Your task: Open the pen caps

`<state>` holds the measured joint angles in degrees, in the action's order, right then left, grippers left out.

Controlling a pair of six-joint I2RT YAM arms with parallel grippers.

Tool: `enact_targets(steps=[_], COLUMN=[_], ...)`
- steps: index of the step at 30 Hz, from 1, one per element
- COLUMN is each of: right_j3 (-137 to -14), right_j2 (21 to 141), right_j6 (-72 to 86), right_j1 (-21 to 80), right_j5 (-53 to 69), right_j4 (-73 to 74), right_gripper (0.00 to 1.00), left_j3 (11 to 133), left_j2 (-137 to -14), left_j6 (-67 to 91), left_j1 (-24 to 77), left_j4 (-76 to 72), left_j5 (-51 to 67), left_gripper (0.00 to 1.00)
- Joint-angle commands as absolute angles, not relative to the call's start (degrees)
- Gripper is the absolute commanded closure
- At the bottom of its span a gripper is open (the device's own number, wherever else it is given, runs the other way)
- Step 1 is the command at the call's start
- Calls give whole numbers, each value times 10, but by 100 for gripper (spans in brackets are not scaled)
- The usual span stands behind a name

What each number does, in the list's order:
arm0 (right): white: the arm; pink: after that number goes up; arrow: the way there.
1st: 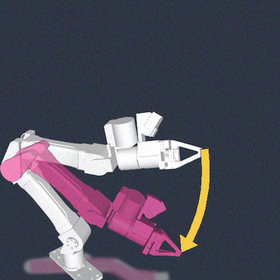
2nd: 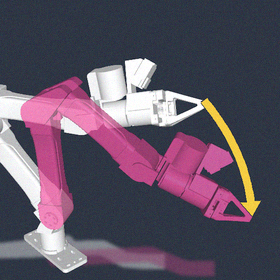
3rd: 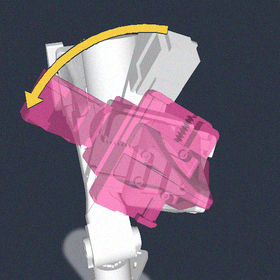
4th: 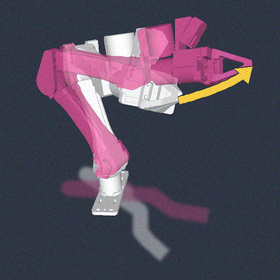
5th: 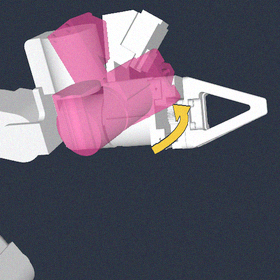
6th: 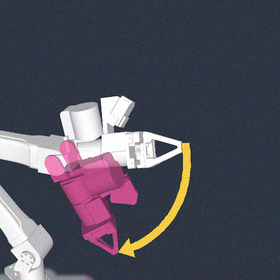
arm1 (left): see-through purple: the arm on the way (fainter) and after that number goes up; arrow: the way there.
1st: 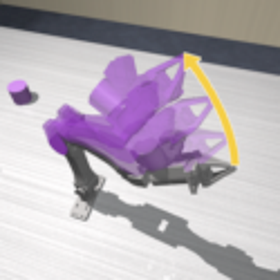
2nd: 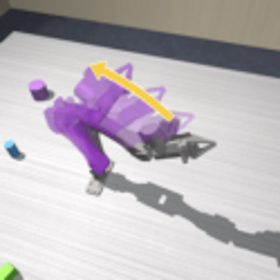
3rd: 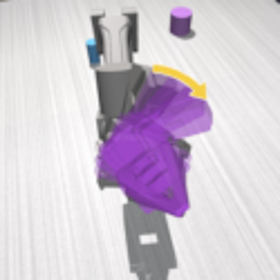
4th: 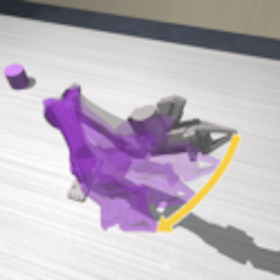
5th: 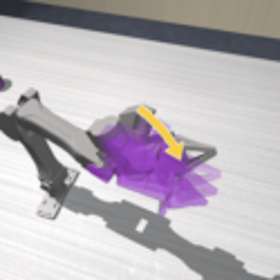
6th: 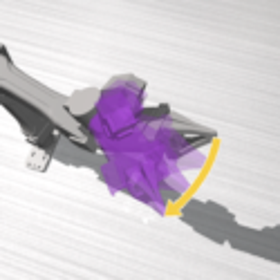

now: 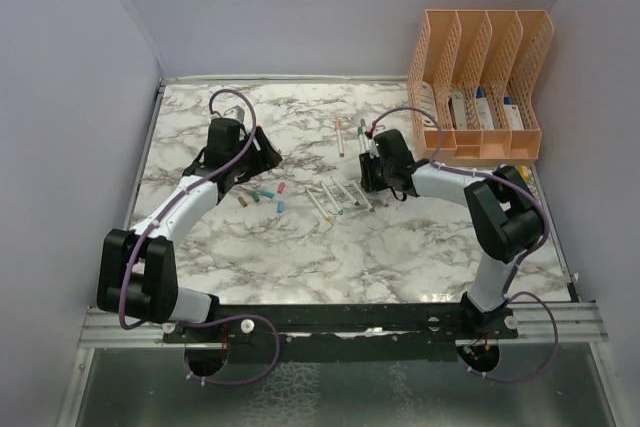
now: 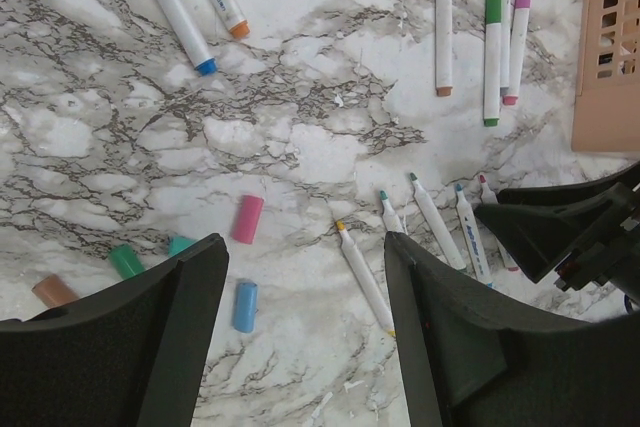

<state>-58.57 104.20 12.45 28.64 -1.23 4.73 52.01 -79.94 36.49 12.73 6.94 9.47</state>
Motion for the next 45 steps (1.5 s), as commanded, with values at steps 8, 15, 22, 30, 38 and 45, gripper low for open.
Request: enact_targets(steps=[8,15,22,30,38,45], right_j3=[-628,-732,-900,-1010,-1062,-1097], right_j2=[1013,1050,1177,1303,1375,1409], right_j6=[115,73,45,5,-4,-3], right_j1=[284,305,358,409,438,449], right_j5=[-7,54,65,73,75,82], right_j4=[50,48,68,8,-37,-45], right_gripper=[42,36,35,40,42,48], left_j3=[501,477,450,432,431,428], left_j2=[-743,-711,-658,-616,-598,-597], left_j6=[380,404,404,387,373,371], left_j1=[110,67,34,23,19,17], left_j4=[59,40,49,80,112,121], left_j5=[79,126,135,134,123,128], left_gripper=[25,8,8,8,8,8])
